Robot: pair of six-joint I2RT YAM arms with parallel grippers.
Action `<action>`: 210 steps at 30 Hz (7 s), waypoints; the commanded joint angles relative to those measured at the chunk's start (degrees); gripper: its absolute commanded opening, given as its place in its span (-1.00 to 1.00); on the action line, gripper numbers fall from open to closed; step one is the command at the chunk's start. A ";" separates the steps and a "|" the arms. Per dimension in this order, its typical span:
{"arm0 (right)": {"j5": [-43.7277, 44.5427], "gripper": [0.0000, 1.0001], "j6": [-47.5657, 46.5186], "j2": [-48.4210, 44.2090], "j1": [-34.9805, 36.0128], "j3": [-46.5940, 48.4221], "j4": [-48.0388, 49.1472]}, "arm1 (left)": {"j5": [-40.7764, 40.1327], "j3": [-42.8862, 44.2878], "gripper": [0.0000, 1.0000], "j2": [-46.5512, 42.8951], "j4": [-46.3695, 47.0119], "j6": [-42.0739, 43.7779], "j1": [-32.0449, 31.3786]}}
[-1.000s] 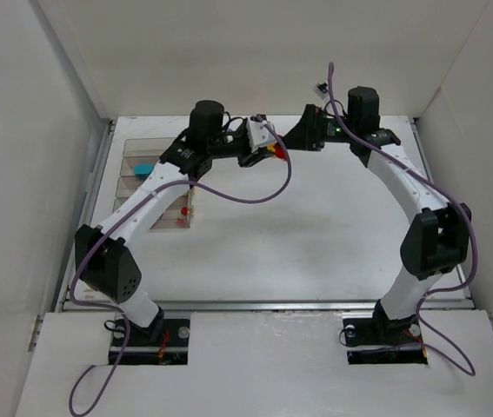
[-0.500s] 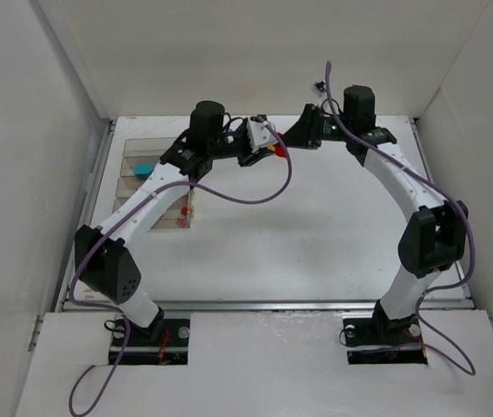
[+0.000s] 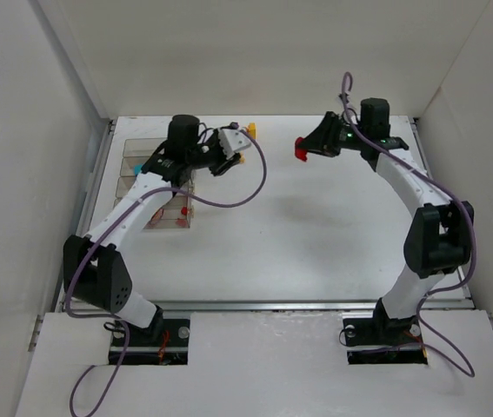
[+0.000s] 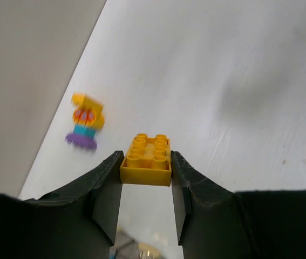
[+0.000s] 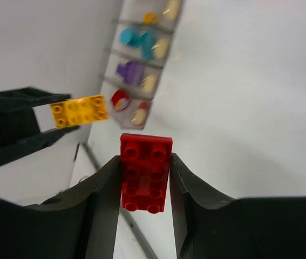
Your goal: Sort the legos into containers by color
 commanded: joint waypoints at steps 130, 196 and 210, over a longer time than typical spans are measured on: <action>12.84 -1.00 -50.74 -14.40 23.35 -0.22 -1.72 | 41.79 10.70 0.29 -2.34 -14.94 -2.04 7.28; 7.50 -1.00 -67.71 -19.85 26.44 -7.34 1.09 | 33.79 17.30 0.29 -0.67 -31.91 19.59 4.73; 6.97 -1.00 -67.71 -18.80 26.44 -6.81 1.09 | 33.79 16.06 0.20 -0.67 -33.85 21.52 2.54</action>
